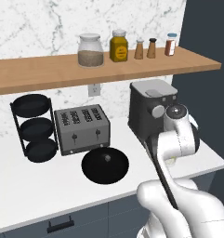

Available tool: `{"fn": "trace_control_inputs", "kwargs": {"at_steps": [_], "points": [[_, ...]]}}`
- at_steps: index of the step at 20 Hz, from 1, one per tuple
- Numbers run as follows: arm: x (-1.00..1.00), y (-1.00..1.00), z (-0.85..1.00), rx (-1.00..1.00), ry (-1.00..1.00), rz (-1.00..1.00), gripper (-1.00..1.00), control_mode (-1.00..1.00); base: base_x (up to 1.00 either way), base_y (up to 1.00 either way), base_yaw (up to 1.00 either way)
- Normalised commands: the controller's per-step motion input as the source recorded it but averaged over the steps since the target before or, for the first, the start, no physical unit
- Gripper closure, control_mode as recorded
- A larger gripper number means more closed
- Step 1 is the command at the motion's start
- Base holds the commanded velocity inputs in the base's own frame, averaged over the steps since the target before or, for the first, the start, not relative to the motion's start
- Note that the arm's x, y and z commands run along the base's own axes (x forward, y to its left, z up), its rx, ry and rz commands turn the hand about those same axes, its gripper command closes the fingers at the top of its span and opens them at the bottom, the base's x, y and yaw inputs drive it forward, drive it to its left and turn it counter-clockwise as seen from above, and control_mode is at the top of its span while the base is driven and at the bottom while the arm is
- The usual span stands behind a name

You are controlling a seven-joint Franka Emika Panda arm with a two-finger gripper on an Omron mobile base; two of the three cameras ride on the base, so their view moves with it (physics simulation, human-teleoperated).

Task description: Grab a lemon wedge from the fridge and one ice cube from the ice bowl, and put them in the glass of lemonade.

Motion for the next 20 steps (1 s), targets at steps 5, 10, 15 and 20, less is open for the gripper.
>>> {"fn": "trace_control_inputs", "kwargs": {"at_steps": [5,10,15,20], "points": [[-0.71,0.89,0.24,-0.02,-0.41,0.01,-1.0,-1.0,0.0,0.0,0.0],[-0.56,0.87,0.12,-0.02,-0.34,0.0,-1.0,-1.0,0.0,0.0,0.0],[-0.14,1.0,0.0,-0.16,-0.25,0.0,-1.0,-1.0,0.0,0.0,0.0],[-0.06,0.94,-0.24,-0.17,-0.11,0.0,-1.0,-1.0,0.0,0.0,0.0]]}}
